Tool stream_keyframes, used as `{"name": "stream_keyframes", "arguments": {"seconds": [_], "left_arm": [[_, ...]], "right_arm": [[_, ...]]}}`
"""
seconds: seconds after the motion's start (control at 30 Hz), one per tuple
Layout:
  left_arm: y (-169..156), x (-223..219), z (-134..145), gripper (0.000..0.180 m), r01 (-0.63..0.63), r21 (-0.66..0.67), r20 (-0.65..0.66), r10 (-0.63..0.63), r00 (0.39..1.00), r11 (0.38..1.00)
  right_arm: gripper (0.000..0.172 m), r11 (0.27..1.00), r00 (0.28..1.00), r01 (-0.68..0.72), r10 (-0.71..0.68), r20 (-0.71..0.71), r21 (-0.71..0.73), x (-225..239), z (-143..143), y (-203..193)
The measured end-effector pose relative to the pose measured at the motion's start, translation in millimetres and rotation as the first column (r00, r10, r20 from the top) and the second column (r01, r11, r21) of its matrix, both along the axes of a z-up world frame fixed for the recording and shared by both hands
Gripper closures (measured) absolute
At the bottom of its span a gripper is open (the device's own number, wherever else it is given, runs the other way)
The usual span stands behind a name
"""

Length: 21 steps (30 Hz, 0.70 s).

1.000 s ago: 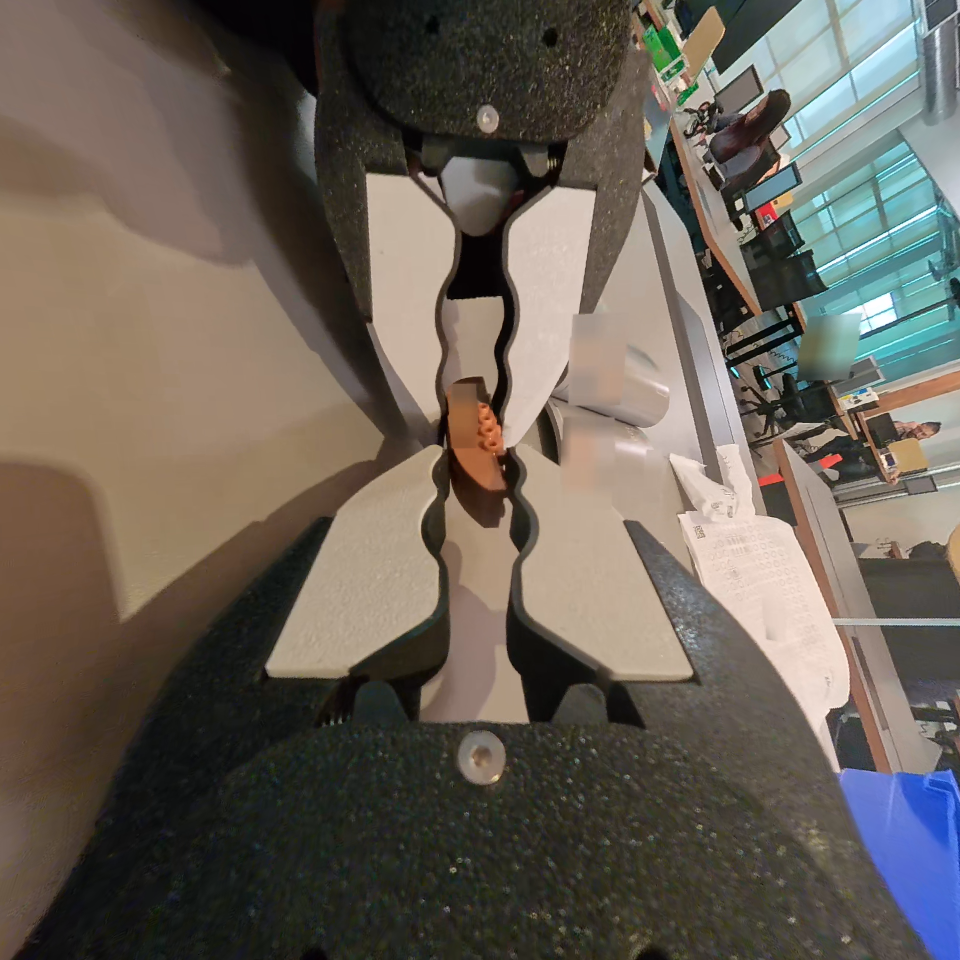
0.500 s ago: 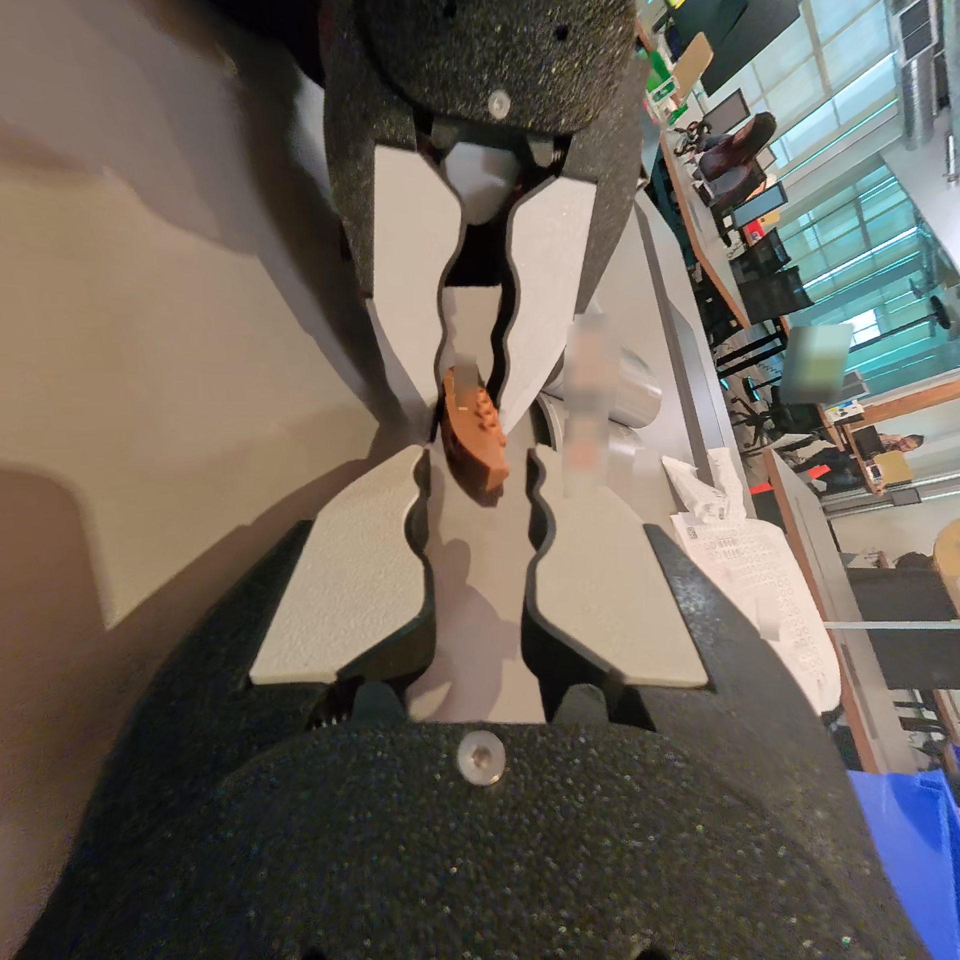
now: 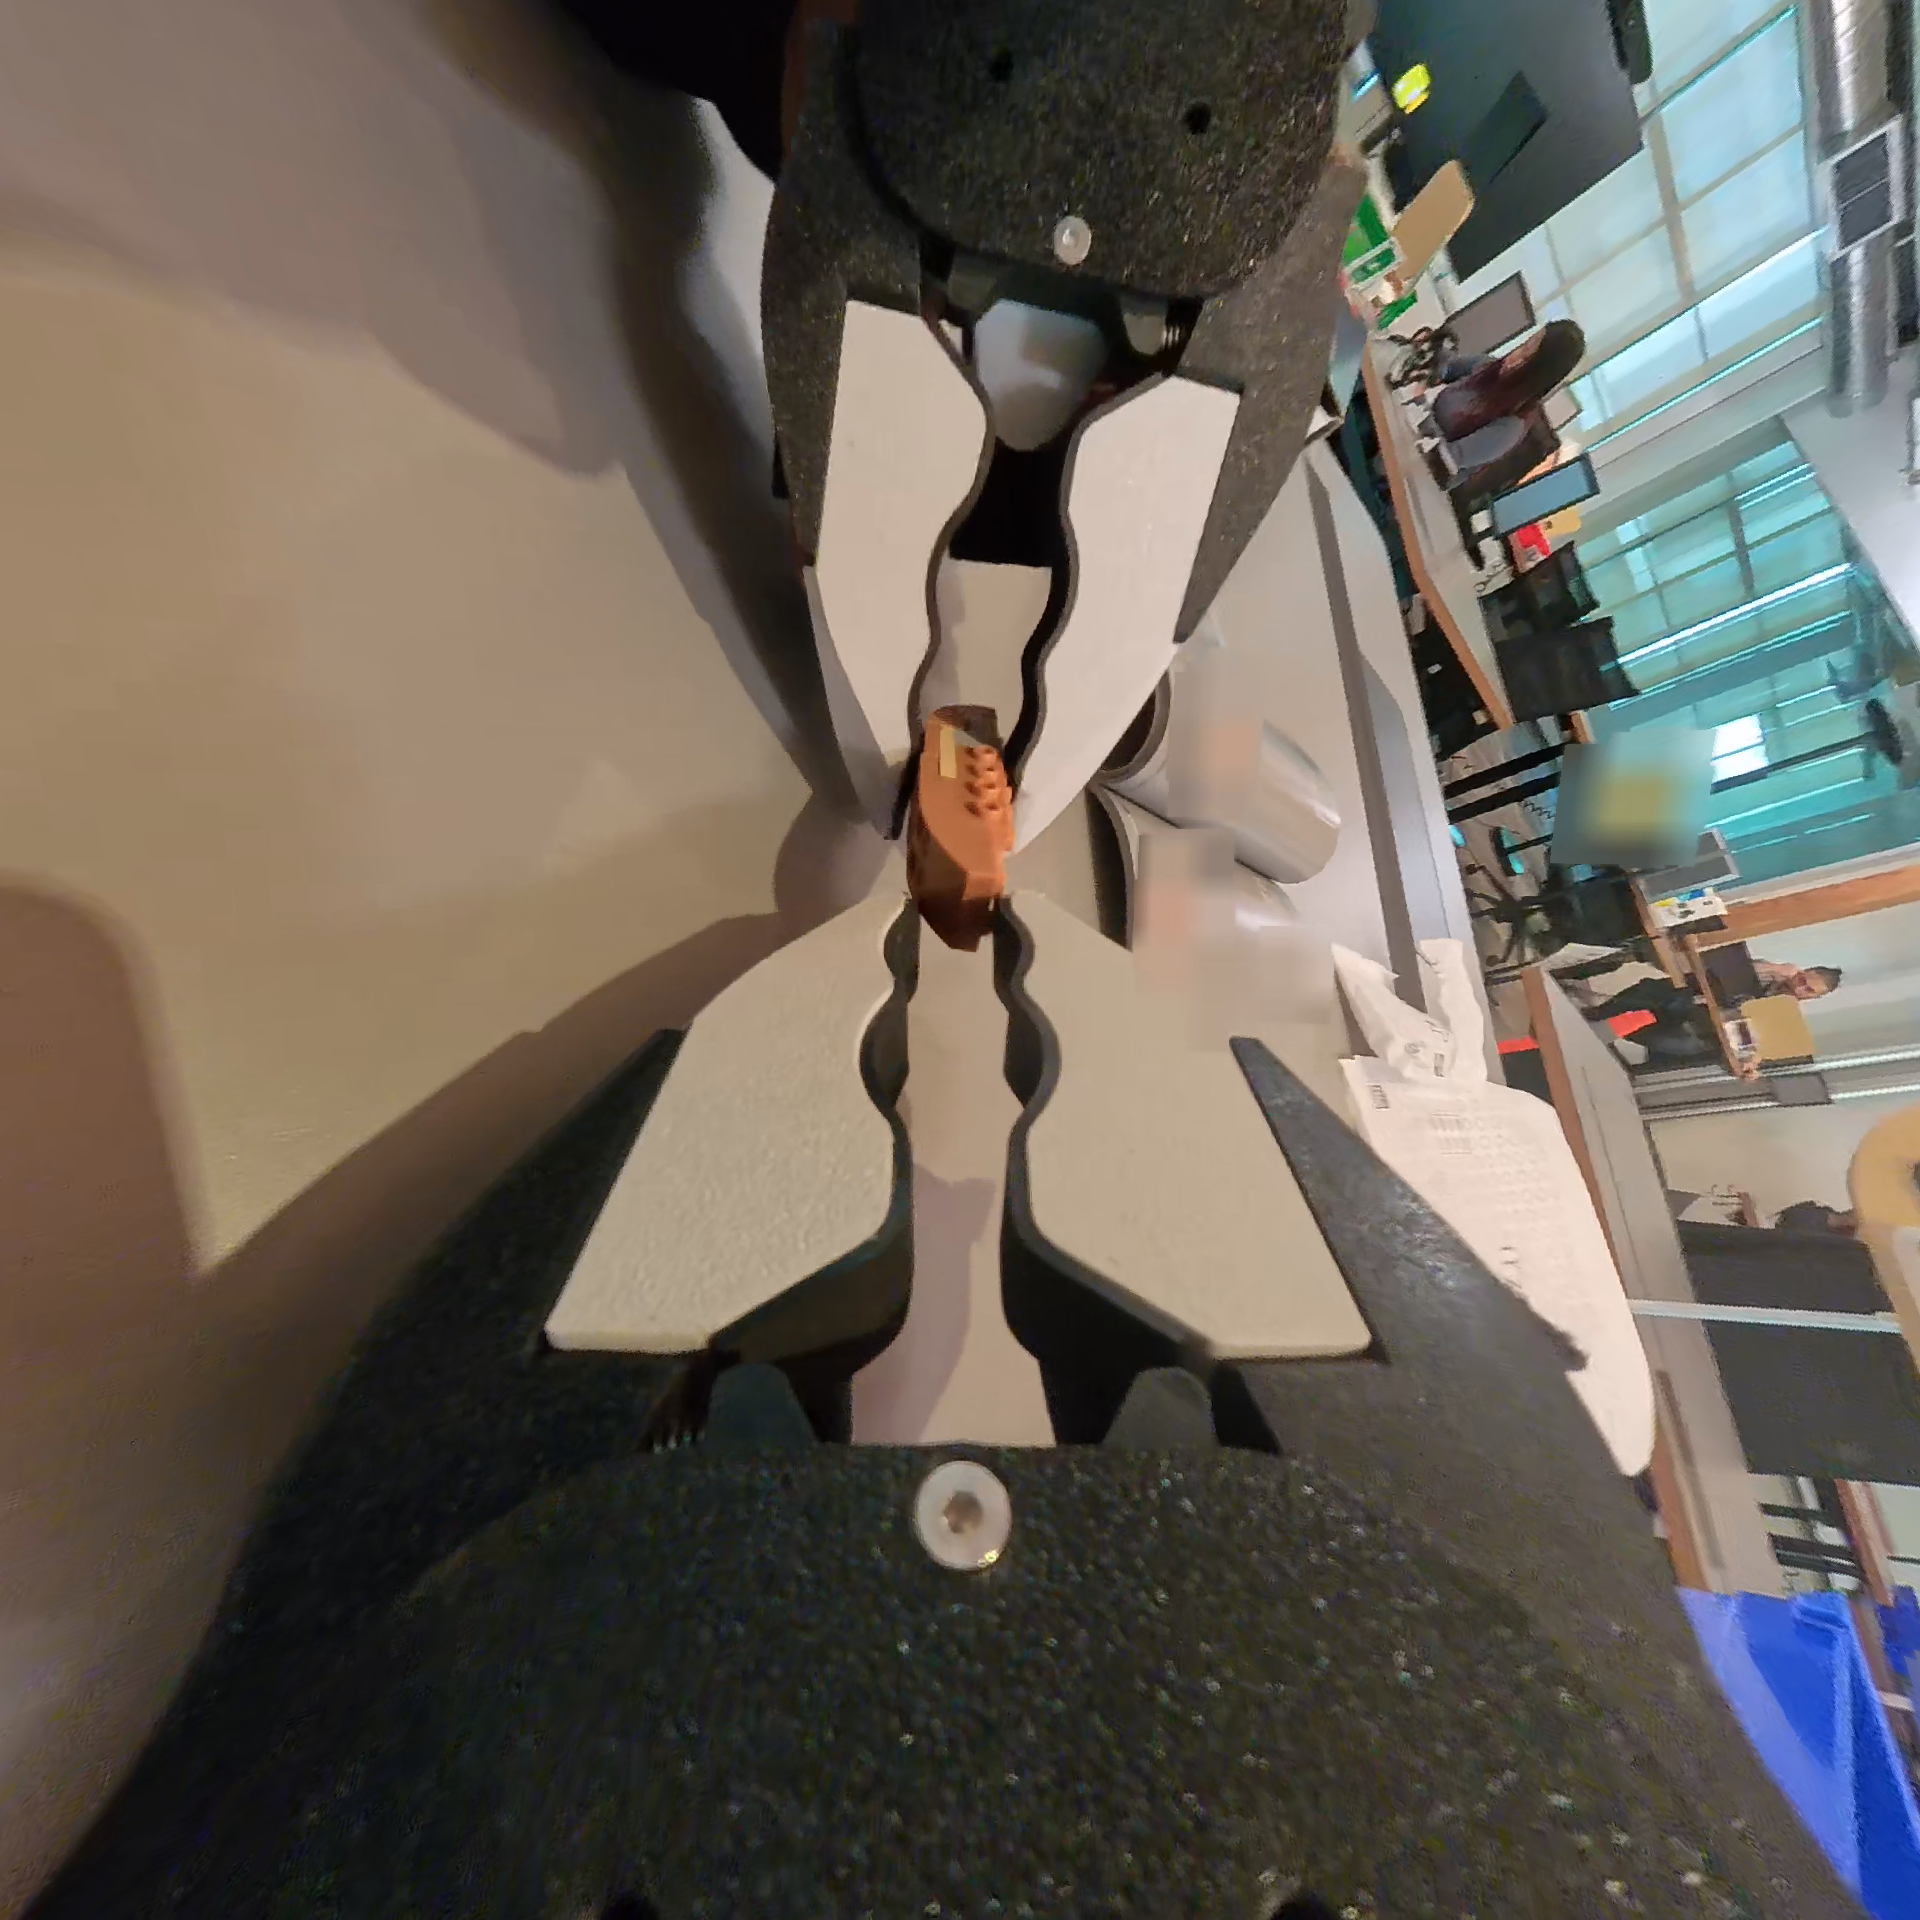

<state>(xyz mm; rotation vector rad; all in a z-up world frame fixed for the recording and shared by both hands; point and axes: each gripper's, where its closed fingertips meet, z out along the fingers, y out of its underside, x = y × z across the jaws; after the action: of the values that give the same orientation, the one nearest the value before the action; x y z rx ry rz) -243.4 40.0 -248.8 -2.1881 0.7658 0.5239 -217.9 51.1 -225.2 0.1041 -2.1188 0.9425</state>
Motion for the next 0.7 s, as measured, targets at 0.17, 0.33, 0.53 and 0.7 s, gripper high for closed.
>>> {"name": "stream_keyframes", "arguments": {"seconds": [0.17, 0.33, 0.53, 0.7], "left_arm": [[-0.5, 2.4, -1.5, 0.161, 0.023, -0.018, -0.056, -0.024, 0.998, 1.0], [-0.9, 2.2, -2.2, 0.161, 0.027, -0.022, -0.072, -0.029, 0.997, 0.999], [-1.2, -1.4, -6.1, 0.16, -0.008, -0.032, -0.042, 0.007, 0.999, 0.999], [-1.2, -6.3, -5.7, 0.16, -0.017, -0.023, -0.08, 0.015, 0.997, 1.0]], "right_arm": [[0.16, 1.0, 0.998, -0.021, 0.021, 0.057, 0.009, 3.5, -3.0, -0.7], [0.16, 0.999, 0.998, -0.026, 0.025, 0.065, 0.022, 3.1, -4.8, -0.2], [0.142, 0.999, 0.999, -0.018, 0.017, 0.042, 0.035, 1.8, -11.6, 2.1], [0.145, 0.999, 0.999, -0.036, 0.036, 0.0, 0.019, 3.6, -8.4, -3.7]]}}
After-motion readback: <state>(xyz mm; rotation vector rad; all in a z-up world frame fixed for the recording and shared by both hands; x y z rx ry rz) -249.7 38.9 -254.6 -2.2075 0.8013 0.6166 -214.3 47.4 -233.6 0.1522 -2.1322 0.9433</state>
